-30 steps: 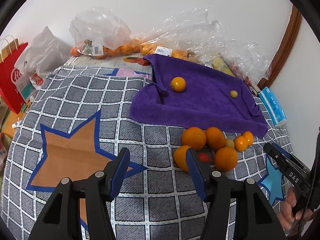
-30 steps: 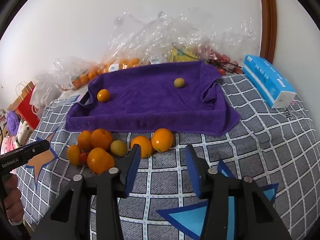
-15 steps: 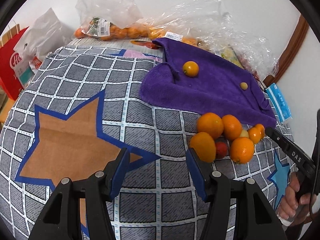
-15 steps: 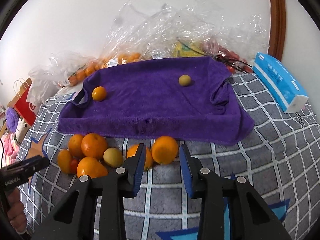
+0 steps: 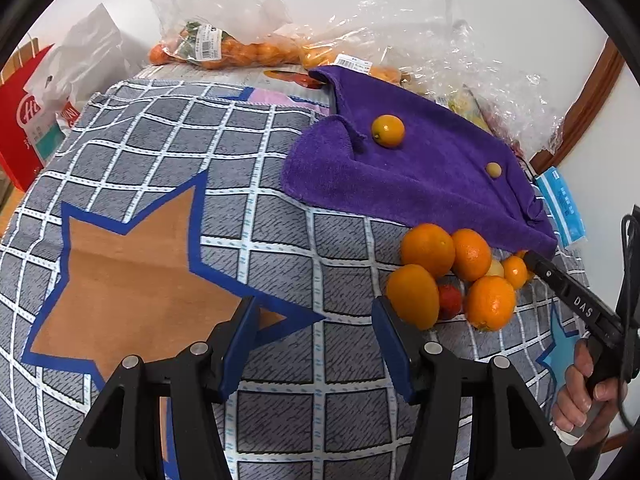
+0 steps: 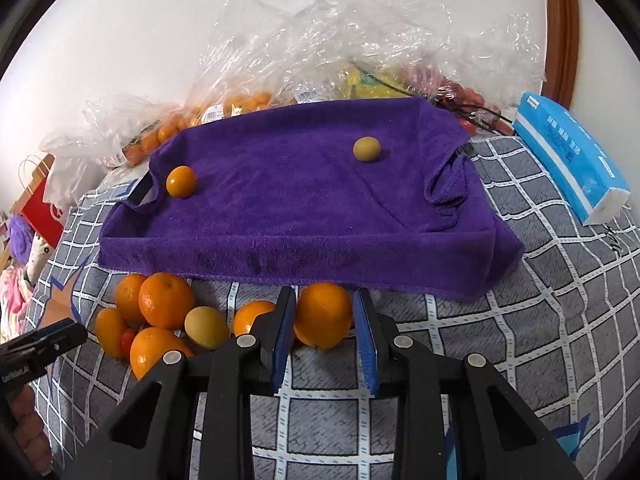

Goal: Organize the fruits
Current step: 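Grasp a round orange with the right gripper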

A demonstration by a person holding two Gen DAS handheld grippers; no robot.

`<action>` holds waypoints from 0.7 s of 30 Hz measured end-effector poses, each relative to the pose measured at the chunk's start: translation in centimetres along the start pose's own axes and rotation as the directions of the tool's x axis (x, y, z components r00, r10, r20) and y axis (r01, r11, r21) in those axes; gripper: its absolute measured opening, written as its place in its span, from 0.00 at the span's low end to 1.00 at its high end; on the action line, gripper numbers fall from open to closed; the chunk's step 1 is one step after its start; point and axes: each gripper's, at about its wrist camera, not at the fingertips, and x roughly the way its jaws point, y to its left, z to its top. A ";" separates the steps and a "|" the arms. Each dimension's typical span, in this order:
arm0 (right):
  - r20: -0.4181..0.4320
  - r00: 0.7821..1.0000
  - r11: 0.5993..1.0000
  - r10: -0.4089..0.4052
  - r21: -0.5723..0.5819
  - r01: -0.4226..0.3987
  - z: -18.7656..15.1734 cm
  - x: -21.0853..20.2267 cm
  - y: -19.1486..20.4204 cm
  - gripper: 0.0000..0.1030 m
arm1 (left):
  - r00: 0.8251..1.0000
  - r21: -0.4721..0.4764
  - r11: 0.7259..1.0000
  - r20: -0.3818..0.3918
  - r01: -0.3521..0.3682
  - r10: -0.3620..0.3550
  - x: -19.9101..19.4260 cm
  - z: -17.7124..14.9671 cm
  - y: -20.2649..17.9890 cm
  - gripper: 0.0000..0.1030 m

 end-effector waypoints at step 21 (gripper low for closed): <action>-0.009 1.000 0.999 -0.012 -0.034 0.011 -3.0 -1.5 -1.4 0.31 | 0.999 0.061 0.997 0.014 0.036 -0.037 -0.5 -0.3 -2.1 0.54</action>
